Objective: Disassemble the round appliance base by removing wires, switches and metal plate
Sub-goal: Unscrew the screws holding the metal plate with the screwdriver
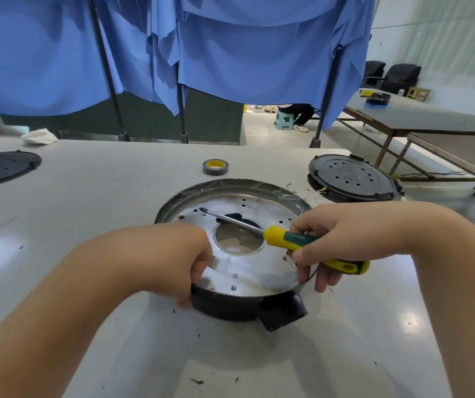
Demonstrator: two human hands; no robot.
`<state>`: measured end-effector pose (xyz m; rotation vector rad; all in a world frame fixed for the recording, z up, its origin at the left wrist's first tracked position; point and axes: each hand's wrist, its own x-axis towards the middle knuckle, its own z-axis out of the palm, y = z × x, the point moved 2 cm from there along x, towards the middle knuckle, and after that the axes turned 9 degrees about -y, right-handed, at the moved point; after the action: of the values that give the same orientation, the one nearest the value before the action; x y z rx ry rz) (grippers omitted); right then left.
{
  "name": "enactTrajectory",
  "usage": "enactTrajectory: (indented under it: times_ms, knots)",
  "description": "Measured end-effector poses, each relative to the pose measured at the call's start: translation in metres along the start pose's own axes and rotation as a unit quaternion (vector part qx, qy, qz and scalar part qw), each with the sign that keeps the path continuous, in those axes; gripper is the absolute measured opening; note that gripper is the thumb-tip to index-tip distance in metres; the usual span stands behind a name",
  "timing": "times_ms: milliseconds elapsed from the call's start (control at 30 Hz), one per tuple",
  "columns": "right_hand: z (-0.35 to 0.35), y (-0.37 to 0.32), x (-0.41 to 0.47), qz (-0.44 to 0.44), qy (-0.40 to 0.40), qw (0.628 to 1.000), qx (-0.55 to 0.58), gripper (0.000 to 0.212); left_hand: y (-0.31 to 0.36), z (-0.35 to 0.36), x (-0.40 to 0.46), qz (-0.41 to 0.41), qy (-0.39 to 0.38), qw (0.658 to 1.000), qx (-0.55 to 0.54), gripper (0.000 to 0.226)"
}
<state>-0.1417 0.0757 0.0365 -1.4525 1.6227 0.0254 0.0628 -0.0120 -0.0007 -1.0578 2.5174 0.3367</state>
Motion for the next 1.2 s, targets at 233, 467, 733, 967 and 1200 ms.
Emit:
enactTrajectory:
  times_ms: [233, 467, 733, 967, 1200]
  knots:
    - [-0.01, 0.012, 0.002, 0.043, 0.064, 0.997, -0.005, 0.013, 0.021, -0.004, -0.012, 0.105, 0.006, 0.992, -0.074, 0.027]
    - [-0.01, 0.012, 0.003, 0.051, 0.08, 0.995, -0.015, 0.01, 0.058, 0.006, -0.007, 0.21, 0.079, 0.968, -0.114, 0.026]
    - [-0.003, 0.005, 0.003, 0.047, 0.052, 0.997, -0.023, 0.017, 0.074, 0.014, -0.003, 0.258, 0.122, 0.955, -0.077, 0.033]
    - [-0.007, 0.008, 0.0, 0.043, 0.065, 0.997, -0.021, 0.009, 0.073, 0.015, -0.005, 0.268, 0.115, 0.953, -0.075, 0.03]
    - [-0.01, 0.012, 0.002, 0.038, 0.073, 0.996, -0.029, 0.008, 0.058, 0.008, -0.006, 0.204, 0.067, 0.973, -0.08, 0.03]
